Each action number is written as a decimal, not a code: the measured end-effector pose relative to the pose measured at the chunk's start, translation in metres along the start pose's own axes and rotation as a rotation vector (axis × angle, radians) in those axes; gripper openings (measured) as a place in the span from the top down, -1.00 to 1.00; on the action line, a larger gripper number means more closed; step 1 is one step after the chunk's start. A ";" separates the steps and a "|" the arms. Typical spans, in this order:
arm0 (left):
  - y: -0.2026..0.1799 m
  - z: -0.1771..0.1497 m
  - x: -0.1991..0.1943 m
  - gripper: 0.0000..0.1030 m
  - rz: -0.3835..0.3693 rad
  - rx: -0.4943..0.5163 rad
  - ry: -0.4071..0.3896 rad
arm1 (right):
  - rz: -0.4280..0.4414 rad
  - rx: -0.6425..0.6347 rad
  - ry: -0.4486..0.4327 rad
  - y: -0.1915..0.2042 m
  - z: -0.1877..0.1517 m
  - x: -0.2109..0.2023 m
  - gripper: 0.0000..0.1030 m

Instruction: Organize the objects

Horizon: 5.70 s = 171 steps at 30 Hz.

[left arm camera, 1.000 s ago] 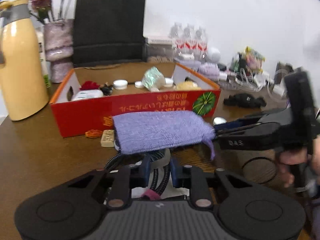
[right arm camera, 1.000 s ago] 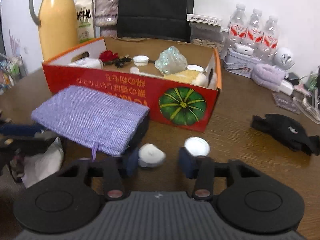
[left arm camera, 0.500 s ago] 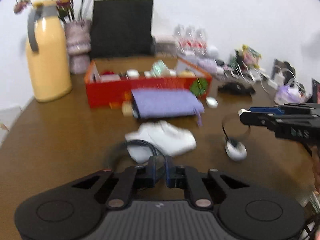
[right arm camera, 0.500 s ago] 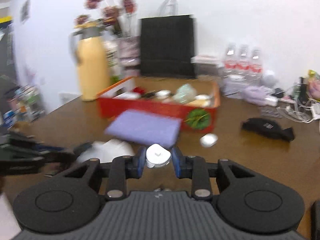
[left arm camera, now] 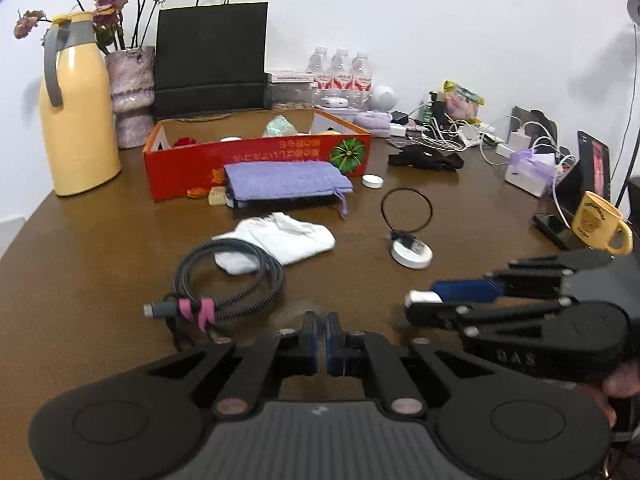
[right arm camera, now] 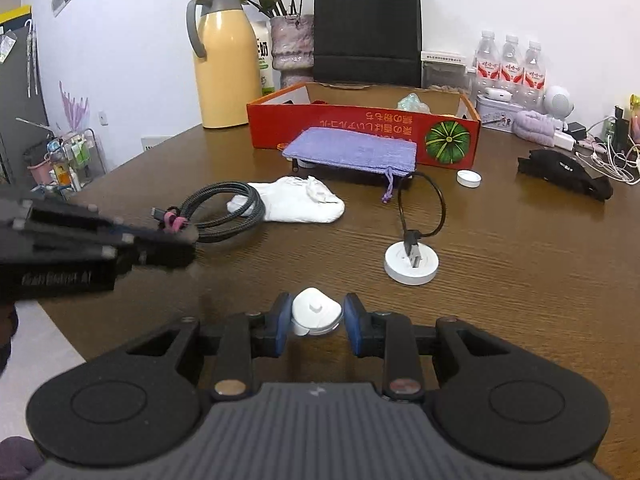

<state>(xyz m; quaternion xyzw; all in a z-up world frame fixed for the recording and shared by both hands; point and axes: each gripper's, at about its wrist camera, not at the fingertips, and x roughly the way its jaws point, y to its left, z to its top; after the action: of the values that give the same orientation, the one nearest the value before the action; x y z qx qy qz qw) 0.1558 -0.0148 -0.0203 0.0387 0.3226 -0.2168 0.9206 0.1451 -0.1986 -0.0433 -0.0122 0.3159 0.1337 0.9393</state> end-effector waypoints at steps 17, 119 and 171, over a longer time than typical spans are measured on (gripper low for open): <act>0.084 0.196 0.061 0.96 -0.082 0.008 -0.084 | 0.044 -0.033 -0.179 -0.083 0.181 0.031 0.44; 0.058 0.056 0.018 -0.40 0.186 -0.030 -0.027 | -0.159 0.032 -0.183 -0.061 0.067 -0.021 -0.17; 0.024 0.048 -0.086 0.63 0.104 -0.131 -0.174 | 0.038 0.078 -0.260 -0.026 0.029 -0.106 0.43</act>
<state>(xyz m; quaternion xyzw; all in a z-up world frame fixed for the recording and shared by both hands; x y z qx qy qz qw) 0.1336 0.0290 0.0684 -0.0235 0.2524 -0.1496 0.9557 0.0882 -0.2461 0.0413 0.0477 0.1968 0.1394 0.9693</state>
